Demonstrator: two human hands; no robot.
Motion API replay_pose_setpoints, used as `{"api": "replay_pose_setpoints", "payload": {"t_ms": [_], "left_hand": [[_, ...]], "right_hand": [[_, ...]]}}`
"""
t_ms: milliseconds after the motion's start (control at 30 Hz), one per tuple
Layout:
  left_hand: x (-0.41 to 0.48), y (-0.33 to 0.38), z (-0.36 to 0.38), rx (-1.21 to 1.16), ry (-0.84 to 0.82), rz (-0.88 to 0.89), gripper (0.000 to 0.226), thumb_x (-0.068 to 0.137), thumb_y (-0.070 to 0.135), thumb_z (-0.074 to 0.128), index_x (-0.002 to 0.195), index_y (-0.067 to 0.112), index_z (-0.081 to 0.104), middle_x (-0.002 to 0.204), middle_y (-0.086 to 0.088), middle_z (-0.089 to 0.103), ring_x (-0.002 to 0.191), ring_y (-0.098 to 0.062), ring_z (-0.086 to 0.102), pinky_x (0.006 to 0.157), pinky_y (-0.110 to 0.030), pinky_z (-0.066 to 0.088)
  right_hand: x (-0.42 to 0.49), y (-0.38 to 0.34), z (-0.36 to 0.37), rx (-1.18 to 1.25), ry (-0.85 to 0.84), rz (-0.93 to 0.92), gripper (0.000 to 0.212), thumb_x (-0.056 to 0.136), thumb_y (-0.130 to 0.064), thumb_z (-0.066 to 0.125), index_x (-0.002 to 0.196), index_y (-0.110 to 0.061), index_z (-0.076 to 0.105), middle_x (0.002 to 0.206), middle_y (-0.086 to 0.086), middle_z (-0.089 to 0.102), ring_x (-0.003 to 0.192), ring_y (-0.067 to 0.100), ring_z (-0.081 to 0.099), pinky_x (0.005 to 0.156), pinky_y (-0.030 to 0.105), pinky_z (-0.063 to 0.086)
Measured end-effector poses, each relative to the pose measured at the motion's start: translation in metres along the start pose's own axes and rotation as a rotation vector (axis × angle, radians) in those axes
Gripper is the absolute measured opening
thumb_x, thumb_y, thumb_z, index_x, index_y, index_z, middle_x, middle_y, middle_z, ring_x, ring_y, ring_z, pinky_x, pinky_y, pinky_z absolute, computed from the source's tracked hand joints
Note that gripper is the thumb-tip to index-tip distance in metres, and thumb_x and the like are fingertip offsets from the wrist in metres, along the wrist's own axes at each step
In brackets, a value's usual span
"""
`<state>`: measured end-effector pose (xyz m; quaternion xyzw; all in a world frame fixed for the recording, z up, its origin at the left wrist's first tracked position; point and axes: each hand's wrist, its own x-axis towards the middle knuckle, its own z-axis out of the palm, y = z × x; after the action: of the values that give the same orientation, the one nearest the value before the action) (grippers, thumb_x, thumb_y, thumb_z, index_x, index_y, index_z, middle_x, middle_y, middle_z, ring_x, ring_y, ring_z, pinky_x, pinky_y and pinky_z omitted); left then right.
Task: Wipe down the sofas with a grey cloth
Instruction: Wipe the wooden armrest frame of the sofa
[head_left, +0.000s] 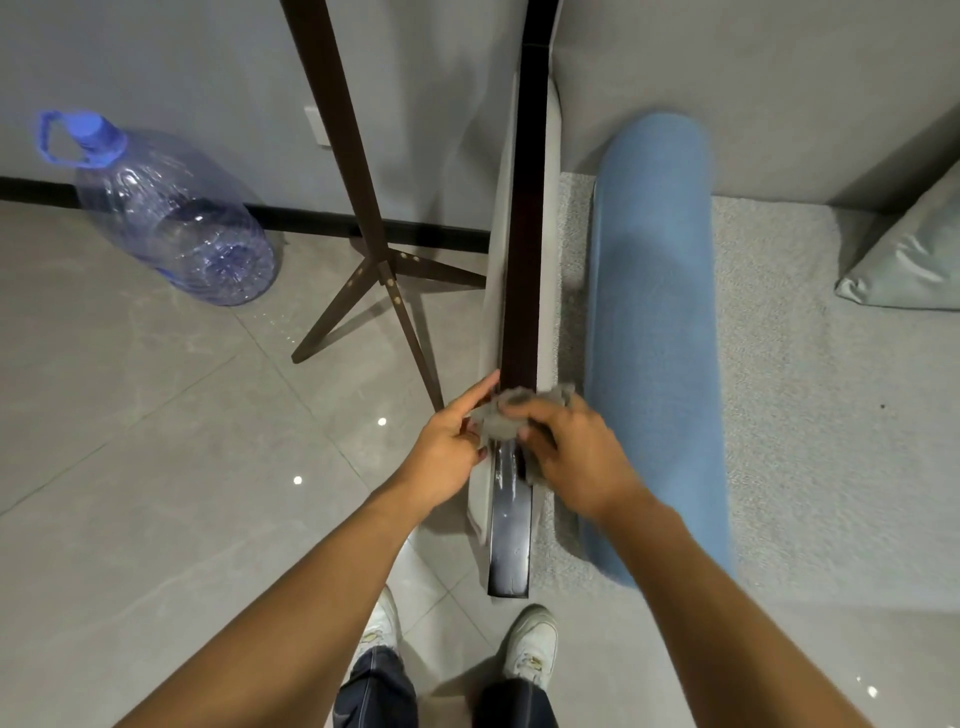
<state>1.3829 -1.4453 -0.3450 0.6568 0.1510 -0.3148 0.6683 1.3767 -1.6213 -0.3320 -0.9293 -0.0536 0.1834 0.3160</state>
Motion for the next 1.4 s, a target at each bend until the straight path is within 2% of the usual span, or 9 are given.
{"api": "replay_pose_setpoints", "payload": {"t_ms": [167,300,467,633,733,867,1000,1167,1400], "left_hand": [[-0.007,0.0,-0.004,0.093,-0.046,0.02,0.08,0.101,-0.018,0.03,0.152,0.043,0.04,0.159,0.013,0.037,0.148,-0.012,0.036,0.1,-0.016,0.05],[-0.004,0.002,-0.009,0.068,-0.054,-0.022,0.075,0.104,-0.012,0.034,0.145,0.05,0.045,0.148,0.012,0.05,0.139,-0.011,0.048,0.105,-0.043,0.052],[-0.004,-0.001,-0.009,0.054,-0.06,-0.02,0.076,0.103,-0.013,0.036,0.147,0.048,0.044,0.138,0.019,0.055,0.117,0.008,0.058,0.109,-0.041,0.049],[-0.006,-0.01,-0.005,0.106,-0.079,0.013,0.066,0.11,0.007,0.037,0.145,0.062,0.039,0.16,0.01,0.037,0.138,-0.007,0.044,0.108,-0.038,0.05],[-0.009,-0.011,-0.003,0.124,-0.054,0.035,0.055,0.111,0.021,0.041,0.146,0.064,0.037,0.151,0.009,0.046,0.123,-0.004,0.055,0.104,-0.029,0.05],[-0.013,-0.017,-0.002,0.128,-0.052,0.038,0.052,0.11,0.027,0.044,0.145,0.064,0.037,0.16,0.005,0.038,0.139,-0.011,0.049,0.113,-0.045,0.046],[-0.017,-0.022,0.002,0.174,-0.015,0.067,0.054,0.11,0.026,0.044,0.143,0.067,0.032,0.153,0.011,0.038,0.091,0.023,0.057,0.098,-0.03,0.055],[-0.016,-0.025,0.003,0.217,0.0,0.07,0.054,0.11,0.028,0.045,0.145,0.067,0.031,0.155,0.01,0.038,0.084,0.02,0.058,0.084,-0.021,0.054],[-0.019,-0.026,0.008,0.218,0.028,0.087,0.057,0.109,0.031,0.044,0.131,0.081,0.03,0.163,0.006,0.035,0.149,-0.017,0.036,0.118,-0.05,0.041]], "right_hand": [[-0.053,0.006,0.012,0.051,-0.106,-0.051,0.04,0.1,-0.03,0.053,0.128,-0.058,0.048,0.124,-0.003,0.052,0.108,0.022,0.06,0.093,0.044,0.054],[-0.001,0.003,0.002,-0.018,0.057,-0.031,0.038,0.099,-0.028,0.055,0.127,-0.053,0.054,0.123,0.004,0.053,0.104,0.029,0.061,0.089,0.048,0.056],[-0.042,-0.004,0.027,0.026,0.049,0.019,0.036,0.102,-0.028,0.051,0.13,-0.05,0.053,0.122,0.0,0.046,0.099,0.026,0.061,0.088,0.044,0.056],[-0.084,0.003,0.032,0.08,-0.067,-0.046,0.039,0.1,-0.033,0.052,0.129,-0.058,0.048,0.124,-0.004,0.051,0.106,0.021,0.062,0.09,0.042,0.056],[-0.046,0.005,0.023,0.02,0.009,-0.053,0.035,0.098,-0.034,0.052,0.127,-0.054,0.054,0.123,0.004,0.055,0.105,0.026,0.062,0.089,0.044,0.056],[-0.058,-0.003,0.033,0.059,0.066,0.004,0.038,0.098,-0.022,0.056,0.126,-0.047,0.058,0.118,0.0,0.051,0.095,0.022,0.061,0.085,0.038,0.056],[-0.133,-0.007,0.046,0.12,-0.094,-0.025,0.043,0.099,-0.025,0.054,0.131,-0.053,0.052,0.112,-0.011,0.044,0.085,0.007,0.06,0.081,0.024,0.054],[-0.109,-0.002,0.037,0.017,-0.121,-0.078,0.042,0.099,-0.031,0.053,0.131,-0.058,0.049,0.117,-0.013,0.043,0.094,0.013,0.063,0.087,0.03,0.056],[-0.119,-0.006,0.048,0.122,-0.062,-0.018,0.037,0.101,-0.027,0.052,0.13,-0.049,0.055,0.117,-0.006,0.047,0.087,0.009,0.062,0.084,0.025,0.056]]}}
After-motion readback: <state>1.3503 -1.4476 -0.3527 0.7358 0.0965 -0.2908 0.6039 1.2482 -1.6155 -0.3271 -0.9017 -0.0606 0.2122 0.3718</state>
